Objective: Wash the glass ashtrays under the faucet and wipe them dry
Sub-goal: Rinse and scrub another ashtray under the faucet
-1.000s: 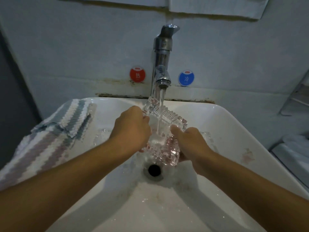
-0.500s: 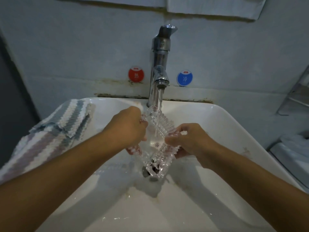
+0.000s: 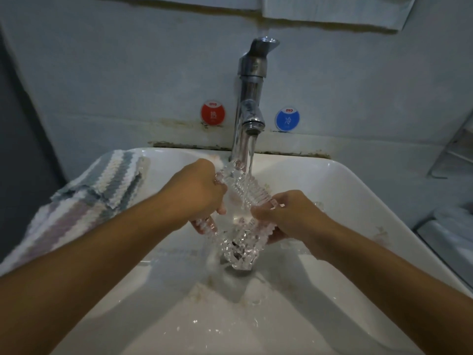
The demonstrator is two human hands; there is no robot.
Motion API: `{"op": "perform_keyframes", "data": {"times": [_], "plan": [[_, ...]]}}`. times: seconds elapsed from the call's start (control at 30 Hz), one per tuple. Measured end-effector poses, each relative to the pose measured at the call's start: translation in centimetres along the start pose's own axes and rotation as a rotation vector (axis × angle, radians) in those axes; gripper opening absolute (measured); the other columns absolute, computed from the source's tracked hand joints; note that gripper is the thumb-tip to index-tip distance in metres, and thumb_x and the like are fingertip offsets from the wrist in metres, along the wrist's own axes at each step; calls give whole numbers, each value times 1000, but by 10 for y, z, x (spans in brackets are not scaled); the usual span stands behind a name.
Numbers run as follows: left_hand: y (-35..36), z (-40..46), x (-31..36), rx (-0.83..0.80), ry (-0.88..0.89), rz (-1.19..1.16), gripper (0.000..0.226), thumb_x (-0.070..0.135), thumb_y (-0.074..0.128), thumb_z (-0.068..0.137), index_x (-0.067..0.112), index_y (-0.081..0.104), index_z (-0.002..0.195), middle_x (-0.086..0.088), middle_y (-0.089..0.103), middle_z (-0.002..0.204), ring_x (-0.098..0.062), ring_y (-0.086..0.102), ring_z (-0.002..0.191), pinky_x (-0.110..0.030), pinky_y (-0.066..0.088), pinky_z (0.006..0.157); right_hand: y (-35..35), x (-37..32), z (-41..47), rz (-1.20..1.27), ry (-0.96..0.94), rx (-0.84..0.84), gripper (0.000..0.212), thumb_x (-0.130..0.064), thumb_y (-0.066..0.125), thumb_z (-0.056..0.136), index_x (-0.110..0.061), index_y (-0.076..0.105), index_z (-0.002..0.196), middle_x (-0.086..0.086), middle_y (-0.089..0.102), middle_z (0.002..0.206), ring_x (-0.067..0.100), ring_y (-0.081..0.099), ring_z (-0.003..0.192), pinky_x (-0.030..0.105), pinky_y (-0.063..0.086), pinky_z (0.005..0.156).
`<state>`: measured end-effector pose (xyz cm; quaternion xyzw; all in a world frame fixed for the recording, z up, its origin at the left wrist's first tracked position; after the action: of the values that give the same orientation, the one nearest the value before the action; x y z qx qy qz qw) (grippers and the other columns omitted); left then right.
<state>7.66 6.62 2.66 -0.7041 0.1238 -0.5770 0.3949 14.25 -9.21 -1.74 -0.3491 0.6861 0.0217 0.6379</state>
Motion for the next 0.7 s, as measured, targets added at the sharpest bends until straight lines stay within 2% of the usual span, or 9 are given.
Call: {"op": "perform_keyframes", "data": {"times": [0.1, 0.23, 0.27, 0.33, 0.43, 0.5, 0.57, 0.63, 0.7], "plan": [[-1, -2, 0, 14, -13, 10, 21, 21, 53, 102, 6, 65, 95, -3, 75, 80, -12, 61, 56, -29, 48, 60, -2, 0, -1, -38, 21, 6, 11, -8, 65, 96, 2, 69, 100, 8, 70, 91, 12, 69, 52, 21, 56, 51], [5, -4, -4, -17, -61, -156, 18, 16, 52, 103, 0, 60, 104, -10, 75, 86, -25, 67, 60, -38, 59, 55, -8, 3, 0, 4, 89, 57, 13, -1, 54, 94, 1, 67, 90, 15, 64, 88, 16, 56, 54, 23, 48, 50], [10, -4, -5, -31, -77, -220, 19, 14, 51, 103, -2, 57, 109, -11, 74, 88, -27, 65, 61, -40, 60, 55, -9, 5, -1, 51, 113, 80, 13, -2, 54, 91, 3, 65, 93, 19, 63, 93, 18, 54, 61, 24, 46, 54], [18, -4, -8, -21, -93, -274, 23, 13, 49, 104, -4, 56, 116, -11, 74, 91, -24, 62, 66, -38, 58, 56, -4, 14, 1, 269, 164, 73, 22, -5, 52, 88, 3, 61, 107, 27, 67, 108, 28, 66, 76, 32, 50, 68], [28, -6, -12, 45, -102, -358, 20, 13, 48, 103, 0, 63, 104, -9, 71, 94, -22, 59, 72, -32, 51, 68, 11, 23, -4, 525, 259, 25, 24, -16, 50, 99, -8, 57, 121, 18, 72, 106, 30, 73, 90, 39, 58, 82], [37, -8, -16, 36, -145, -432, 22, 10, 48, 103, 2, 66, 94, -8, 69, 84, -20, 58, 65, -27, 47, 58, 4, 24, -8, 426, 248, 83, 19, -17, 50, 101, -6, 59, 114, 9, 74, 81, 23, 68, 75, 34, 56, 74], [47, -7, -19, -10, -188, -441, 14, 5, 51, 99, 3, 65, 102, -7, 68, 86, -21, 62, 70, -27, 49, 56, -4, 19, -8, 318, 207, 140, 20, -9, 48, 100, -2, 59, 114, 5, 73, 61, 21, 64, 61, 28, 47, 62], [51, -7, -20, -39, -193, -425, 25, 8, 55, 97, 9, 53, 122, -7, 65, 100, -20, 62, 83, -30, 51, 62, -10, 17, -8, 240, 202, 163, 29, -5, 46, 100, 0, 55, 127, 3, 72, 57, 15, 64, 50, 25, 43, 58], [47, -6, -17, -34, -145, -375, 34, 18, 57, 99, 18, 43, 130, -5, 62, 107, -18, 62, 88, -31, 52, 67, -14, 11, -10, 189, 173, 163, 31, -5, 45, 101, 0, 51, 131, 5, 72, 58, 13, 63, 45, 27, 45, 58]]}}
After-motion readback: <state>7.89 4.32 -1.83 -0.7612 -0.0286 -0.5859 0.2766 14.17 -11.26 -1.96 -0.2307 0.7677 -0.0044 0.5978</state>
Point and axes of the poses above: each hand's wrist, its own z-axis towards the middle knuckle, its own y-axis out of the palm, x = y × z, the point moved 10 cm from there along z, towards the middle knuckle
